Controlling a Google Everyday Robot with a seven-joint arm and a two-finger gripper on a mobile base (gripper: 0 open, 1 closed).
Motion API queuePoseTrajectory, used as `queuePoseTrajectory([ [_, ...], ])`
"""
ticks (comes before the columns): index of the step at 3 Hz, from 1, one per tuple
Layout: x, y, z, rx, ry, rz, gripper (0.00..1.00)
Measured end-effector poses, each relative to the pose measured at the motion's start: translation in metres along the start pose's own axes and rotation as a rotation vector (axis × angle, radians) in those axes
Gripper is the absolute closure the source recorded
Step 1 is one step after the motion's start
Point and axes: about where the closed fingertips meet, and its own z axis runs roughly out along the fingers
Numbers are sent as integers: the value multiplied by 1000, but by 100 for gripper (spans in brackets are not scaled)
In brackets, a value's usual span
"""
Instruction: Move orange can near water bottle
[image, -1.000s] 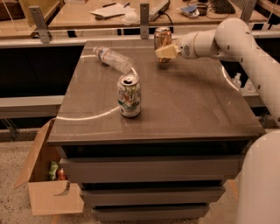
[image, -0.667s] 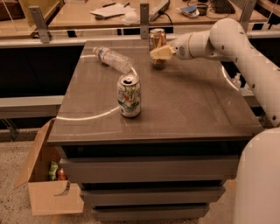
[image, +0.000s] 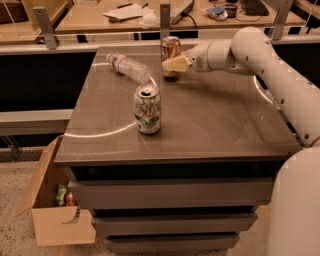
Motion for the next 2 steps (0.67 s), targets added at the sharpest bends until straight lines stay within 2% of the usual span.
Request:
queuePoseTrajectory([
  [1, 0, 14, 8, -46, -35, 12, 98],
  [2, 0, 22, 12, -82, -63, 18, 75],
])
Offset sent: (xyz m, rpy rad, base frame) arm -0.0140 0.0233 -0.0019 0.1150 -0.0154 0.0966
